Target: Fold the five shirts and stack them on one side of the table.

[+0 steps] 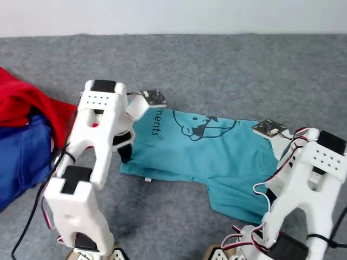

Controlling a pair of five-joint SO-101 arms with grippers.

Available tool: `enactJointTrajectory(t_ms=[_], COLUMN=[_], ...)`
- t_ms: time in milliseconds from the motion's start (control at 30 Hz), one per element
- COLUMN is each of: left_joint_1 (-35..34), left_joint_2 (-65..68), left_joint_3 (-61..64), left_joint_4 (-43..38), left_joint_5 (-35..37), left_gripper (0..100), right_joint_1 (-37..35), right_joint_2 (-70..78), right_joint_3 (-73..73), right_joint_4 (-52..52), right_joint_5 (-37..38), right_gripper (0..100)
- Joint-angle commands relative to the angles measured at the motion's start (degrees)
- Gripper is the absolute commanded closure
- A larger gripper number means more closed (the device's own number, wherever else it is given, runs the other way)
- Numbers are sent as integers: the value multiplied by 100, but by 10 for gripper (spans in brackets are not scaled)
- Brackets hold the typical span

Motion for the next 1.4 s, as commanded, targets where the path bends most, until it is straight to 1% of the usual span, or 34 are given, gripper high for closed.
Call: enactJointTrajectory(t_ms=[0,133,333,467,667,900,1067,1100,1200,1367], left_joint_1=[-35,-35,-62,-290,-633,-527,-149,-70,123,334], left_joint_2=[-844,-1257,-1389,-1380,-1371,-1380,-1380,-1371,-1371,-1380], left_joint_3=[-13,-13,-13,-13,40,119,541,664,963,1068], left_joint_4=[185,185,185,132,-264,-237,-132,-211,-633,-1108], left_joint_5=[220,220,211,202,202,229,246,316,826,1380], left_gripper=[773,773,772,775,776,776,774,774,772,772], right_joint_1=[66,84,84,92,75,66,66,66,75,66], right_joint_2=[-251,-259,-259,-259,-251,-251,-251,-251,-251,-251], right_joint_3=[-79,-299,-527,-536,-527,-536,-527,-519,-519,-519], right_joint_4=[4,57,48,48,31,-4,31,40,48,57], right_joint_5=[26,9,0,0,0,-9,-9,-9,-9,-158], right_gripper=[772,772,772,772,772,772,772,772,772,772])
